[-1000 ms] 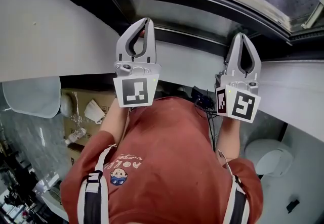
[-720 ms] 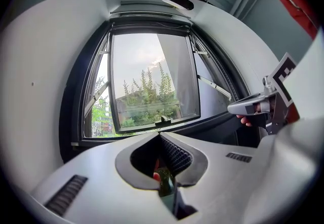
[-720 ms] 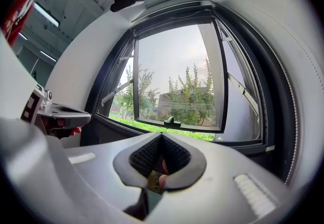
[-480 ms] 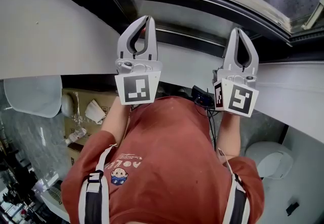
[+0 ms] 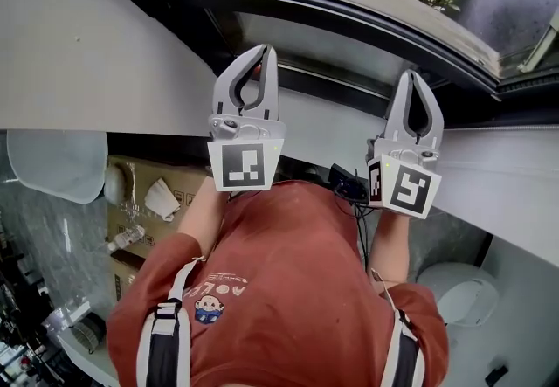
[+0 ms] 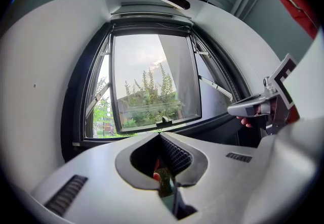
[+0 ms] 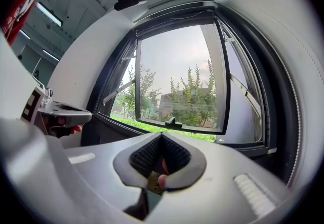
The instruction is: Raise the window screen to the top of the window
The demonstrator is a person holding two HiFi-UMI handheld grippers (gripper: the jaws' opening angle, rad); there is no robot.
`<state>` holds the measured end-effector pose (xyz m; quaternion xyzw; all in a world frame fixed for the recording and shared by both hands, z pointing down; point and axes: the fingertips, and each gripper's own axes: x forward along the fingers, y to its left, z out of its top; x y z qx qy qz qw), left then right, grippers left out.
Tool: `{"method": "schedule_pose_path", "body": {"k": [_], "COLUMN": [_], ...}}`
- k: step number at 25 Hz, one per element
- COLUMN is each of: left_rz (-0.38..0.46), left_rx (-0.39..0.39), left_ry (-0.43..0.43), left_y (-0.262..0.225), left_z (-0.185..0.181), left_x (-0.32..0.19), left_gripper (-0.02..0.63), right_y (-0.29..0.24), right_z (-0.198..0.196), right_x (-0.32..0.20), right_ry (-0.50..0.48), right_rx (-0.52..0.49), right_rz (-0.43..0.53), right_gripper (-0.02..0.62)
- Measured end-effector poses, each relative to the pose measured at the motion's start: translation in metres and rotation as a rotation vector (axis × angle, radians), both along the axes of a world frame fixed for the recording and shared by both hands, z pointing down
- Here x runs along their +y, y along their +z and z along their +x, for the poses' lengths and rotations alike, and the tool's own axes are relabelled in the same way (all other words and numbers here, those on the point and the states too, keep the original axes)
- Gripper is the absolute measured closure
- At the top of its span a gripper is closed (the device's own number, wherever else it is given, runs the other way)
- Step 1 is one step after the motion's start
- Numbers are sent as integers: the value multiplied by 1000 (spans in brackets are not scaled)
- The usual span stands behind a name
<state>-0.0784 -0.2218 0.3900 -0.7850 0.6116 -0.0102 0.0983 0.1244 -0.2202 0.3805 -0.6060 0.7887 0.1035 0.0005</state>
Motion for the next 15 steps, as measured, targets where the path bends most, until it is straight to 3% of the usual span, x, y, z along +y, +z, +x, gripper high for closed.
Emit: {"method": "schedule_pose_path", "body": {"k": [15], "left_rz": [-5], "left_rx": [18], "left_ry": [25], "left_y": [-4], "left_z": [11], "left_x": [2], "left_gripper": [600], "right_y": [0], "right_z": [2], "right_x": [2], "right_ry": [0], "right_rx": [8], "right_rz": [1], "right_gripper": [584]}}
